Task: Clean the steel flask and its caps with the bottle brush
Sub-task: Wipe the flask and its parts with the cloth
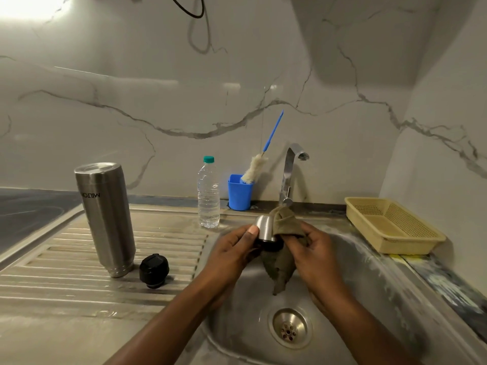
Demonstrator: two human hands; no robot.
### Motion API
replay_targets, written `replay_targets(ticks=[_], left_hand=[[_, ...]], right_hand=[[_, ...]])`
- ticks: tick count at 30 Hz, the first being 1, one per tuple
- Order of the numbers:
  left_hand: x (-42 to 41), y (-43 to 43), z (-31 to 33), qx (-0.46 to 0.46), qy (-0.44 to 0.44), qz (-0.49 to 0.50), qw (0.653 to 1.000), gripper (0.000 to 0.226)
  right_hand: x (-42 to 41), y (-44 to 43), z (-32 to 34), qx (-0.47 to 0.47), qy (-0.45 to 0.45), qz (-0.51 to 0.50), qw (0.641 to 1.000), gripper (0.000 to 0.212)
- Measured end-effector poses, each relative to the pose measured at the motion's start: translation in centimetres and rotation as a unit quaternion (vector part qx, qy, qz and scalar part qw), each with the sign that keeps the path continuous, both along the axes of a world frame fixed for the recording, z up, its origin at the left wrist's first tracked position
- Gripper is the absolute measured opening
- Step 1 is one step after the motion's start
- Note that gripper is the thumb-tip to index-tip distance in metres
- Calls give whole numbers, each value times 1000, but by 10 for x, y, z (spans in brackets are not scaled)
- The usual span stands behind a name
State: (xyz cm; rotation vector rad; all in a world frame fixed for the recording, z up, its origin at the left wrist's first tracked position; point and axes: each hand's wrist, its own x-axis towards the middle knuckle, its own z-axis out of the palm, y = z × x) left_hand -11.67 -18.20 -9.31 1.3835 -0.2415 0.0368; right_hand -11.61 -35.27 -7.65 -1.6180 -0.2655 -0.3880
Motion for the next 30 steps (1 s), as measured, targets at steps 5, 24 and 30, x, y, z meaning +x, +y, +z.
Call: replay_targets(ticks=[5,24,30], left_hand=[[2,-3,-5,4,-8,34,999,31],[-1,-9,4,-149,54,8,987,32],[-5,-10,4,-146,85,-14,986,37]], right_hand=[[1,-6,3,17,-4,-36,999,15],[-3,-3,2,3,-25,30,999,23],[1,5,-10,-101,-4,124,987,64]])
